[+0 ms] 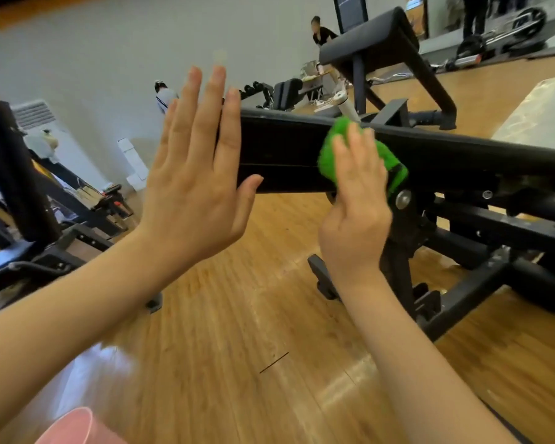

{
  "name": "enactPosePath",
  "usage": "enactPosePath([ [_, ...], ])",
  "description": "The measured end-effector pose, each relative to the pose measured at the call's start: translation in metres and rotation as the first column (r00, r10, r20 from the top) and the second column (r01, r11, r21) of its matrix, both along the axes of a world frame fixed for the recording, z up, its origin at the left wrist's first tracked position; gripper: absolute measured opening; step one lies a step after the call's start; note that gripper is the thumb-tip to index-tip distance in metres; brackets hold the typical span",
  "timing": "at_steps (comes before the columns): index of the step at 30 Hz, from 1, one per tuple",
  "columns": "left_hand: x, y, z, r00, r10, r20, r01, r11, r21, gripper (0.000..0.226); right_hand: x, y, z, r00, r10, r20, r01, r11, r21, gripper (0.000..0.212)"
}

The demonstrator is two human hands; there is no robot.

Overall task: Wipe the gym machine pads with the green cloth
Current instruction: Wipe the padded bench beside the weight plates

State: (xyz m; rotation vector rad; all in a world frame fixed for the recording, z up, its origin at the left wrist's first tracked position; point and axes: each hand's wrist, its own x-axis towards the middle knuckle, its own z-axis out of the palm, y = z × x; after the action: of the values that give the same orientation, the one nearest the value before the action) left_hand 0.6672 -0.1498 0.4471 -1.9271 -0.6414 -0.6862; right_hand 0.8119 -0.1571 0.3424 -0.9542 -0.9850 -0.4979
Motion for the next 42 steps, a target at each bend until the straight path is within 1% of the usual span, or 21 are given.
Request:
enactPosePath([
  [2, 0.000, -0.002, 0.001, 1.000, 0.015, 0.001, -0.015, 1.000, 0.003, 0.068, -0.016, -0.004, 0.015, 0.988, 0.064, 0.140, -0.071, 0.996, 0.051, 0.038],
  [3, 0.001, -0.003, 0.001, 1.000, 0.022, -0.005, -0.022, 1.000, 0.007, 0.069, -0.021, -0.004, 0.020, 0.980, 0.078, 0.184, -0.091, 0.994, 0.063, 0.036],
  [6, 0.005, -0.010, -0.006, 0.994, 0.078, -0.075, -0.076, 0.997, 0.024, 0.071, -0.013, 0.004, 0.015, 0.976, 0.028, 0.218, -0.046, 0.996, 0.079, 0.034],
  [9, 0.012, -0.013, -0.019, 0.972, 0.168, -0.162, -0.155, 0.984, 0.091, 0.076, 0.009, 0.015, -0.004, 0.983, -0.012, 0.183, -0.004, 0.996, 0.086, 0.039],
  [11, 0.016, -0.013, -0.022, 0.964, 0.200, -0.174, -0.183, 0.977, 0.105, 0.078, 0.023, 0.021, -0.016, 0.991, -0.035, 0.132, 0.024, 0.996, 0.081, 0.047],
  [14, 0.015, -0.014, -0.020, 0.957, 0.226, -0.179, -0.209, 0.972, 0.109, 0.080, 0.042, 0.027, -0.032, 0.997, -0.068, 0.040, 0.067, 0.997, 0.038, 0.052],
  [17, 0.019, -0.014, -0.020, 0.941, 0.246, -0.232, -0.225, 0.968, 0.114, 0.080, 0.044, 0.024, -0.032, 0.996, -0.044, -0.072, 0.045, 0.999, 0.008, 0.053],
  [19, 0.029, -0.014, -0.023, 0.925, 0.242, -0.292, -0.220, 0.970, 0.107, 0.080, 0.031, 0.015, -0.022, 0.994, -0.003, -0.105, 0.004, 1.000, 0.009, 0.045],
  [21, 0.041, -0.013, -0.030, 0.922, 0.223, -0.318, -0.206, 0.975, 0.084, 0.080, 0.020, 0.008, -0.014, 0.999, 0.038, 0.002, -0.038, 0.998, 0.047, 0.034],
  [23, 0.053, -0.011, -0.038, 0.921, 0.217, -0.323, -0.205, 0.976, 0.072, 0.080, 0.024, 0.010, -0.015, 0.993, 0.058, 0.106, -0.063, 0.997, 0.052, 0.037],
  [24, 0.057, -0.011, -0.041, 0.920, 0.227, -0.319, -0.216, 0.974, 0.072, 0.081, 0.032, 0.014, -0.020, 0.991, 0.048, 0.121, -0.055, 0.997, 0.050, 0.036],
  [26, 0.062, -0.010, -0.045, 0.922, 0.245, -0.300, -0.236, 0.969, 0.068, 0.083, 0.056, 0.025, -0.041, 0.998, -0.014, 0.065, 0.014, 1.000, -0.008, 0.038],
  [28, 0.066, -0.011, -0.047, 0.929, 0.241, -0.282, -0.238, 0.970, 0.046, 0.084, 0.088, 0.032, -0.066, 0.994, -0.074, -0.086, 0.062, 0.989, -0.132, 0.051],
  [30, 0.075, -0.011, -0.050, 0.926, 0.230, -0.300, -0.233, 0.972, 0.025, 0.082, 0.116, 0.033, -0.084, 0.964, -0.099, -0.248, 0.040, 0.971, -0.234, 0.059],
  [32, 0.088, -0.009, -0.054, 0.919, 0.233, -0.317, -0.238, 0.971, 0.022, 0.081, 0.133, 0.029, -0.090, 0.952, -0.098, -0.290, 0.020, 0.966, -0.259, 0.058],
  [34, 0.103, -0.007, -0.059, 0.913, 0.250, -0.323, -0.253, 0.967, 0.033, 0.081, 0.132, 0.024, -0.084, 0.963, -0.090, -0.252, 0.038, 0.978, -0.206, 0.052],
  [35, 0.110, -0.005, -0.061, 0.911, 0.256, -0.324, -0.256, 0.966, 0.042, 0.081, 0.127, 0.022, -0.077, 0.977, -0.085, -0.197, 0.055, 0.987, -0.153, 0.049],
  [37, 0.122, -0.002, -0.066, 0.916, 0.242, -0.320, -0.244, 0.969, 0.036, 0.081, 0.115, 0.021, -0.061, 0.999, -0.045, -0.017, 0.044, 0.998, -0.048, 0.041],
  [38, 0.127, 0.000, -0.068, 0.921, 0.227, -0.317, -0.231, 0.973, 0.025, 0.081, 0.112, 0.023, -0.055, 0.998, -0.019, 0.065, 0.021, 1.000, -0.021, 0.038],
  [40, 0.139, 0.002, -0.073, 0.927, 0.202, -0.317, -0.211, 0.978, 0.007, 0.082, 0.118, 0.030, -0.051, 0.987, -0.006, 0.160, 0.007, 1.000, -0.004, 0.036],
  [42, 0.150, 0.004, -0.078, 0.929, 0.186, -0.320, -0.200, 0.980, -0.013, 0.083, 0.134, 0.038, -0.061, 0.980, -0.040, 0.193, 0.041, 0.999, -0.002, 0.035],
])
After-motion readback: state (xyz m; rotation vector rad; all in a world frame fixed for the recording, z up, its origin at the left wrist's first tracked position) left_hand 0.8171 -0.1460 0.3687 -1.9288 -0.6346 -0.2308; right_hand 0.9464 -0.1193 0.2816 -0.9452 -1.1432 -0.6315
